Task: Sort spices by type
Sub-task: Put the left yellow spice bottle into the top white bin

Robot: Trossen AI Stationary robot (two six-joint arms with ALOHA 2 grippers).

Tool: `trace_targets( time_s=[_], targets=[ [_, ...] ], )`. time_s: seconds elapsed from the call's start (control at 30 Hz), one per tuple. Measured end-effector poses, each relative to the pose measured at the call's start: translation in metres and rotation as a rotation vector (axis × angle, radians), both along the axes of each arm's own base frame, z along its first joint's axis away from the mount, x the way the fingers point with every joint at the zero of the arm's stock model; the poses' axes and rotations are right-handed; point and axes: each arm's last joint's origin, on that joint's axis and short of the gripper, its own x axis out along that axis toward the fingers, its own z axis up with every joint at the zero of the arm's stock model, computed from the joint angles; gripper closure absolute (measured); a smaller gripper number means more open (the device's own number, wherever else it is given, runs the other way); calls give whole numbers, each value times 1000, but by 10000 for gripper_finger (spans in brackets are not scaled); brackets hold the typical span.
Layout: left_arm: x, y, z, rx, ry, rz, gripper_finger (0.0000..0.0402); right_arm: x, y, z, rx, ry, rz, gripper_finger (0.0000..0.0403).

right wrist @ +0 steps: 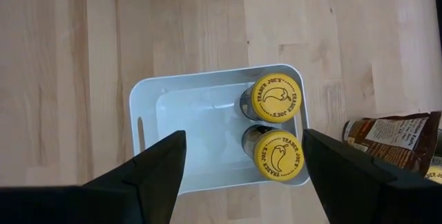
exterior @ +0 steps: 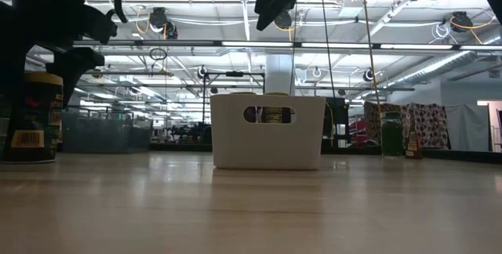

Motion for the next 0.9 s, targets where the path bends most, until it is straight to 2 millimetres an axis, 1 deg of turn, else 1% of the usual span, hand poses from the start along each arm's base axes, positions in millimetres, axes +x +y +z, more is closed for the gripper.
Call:
trace_targets(
  time_s=[0.23,0.53,0.63,0.77,0.9],
  targets=[
    [0,0,0,0,1,-3,171,0,0,0,5,3,-11,131],
    [0,-1,0,-19,7,-6,172,-3,0,-1,13,30,-26,131],
    [1,-1,3,-33,4,-10,172,-3,0,-2,13,38,-26,131],
    [5,-3,14,-40,-27,-32,172,-5,0,-2,16,54,-33,131],
    [11,-3,33,-41,-67,-59,172,-7,0,-1,16,63,-34,131]
  ],
)
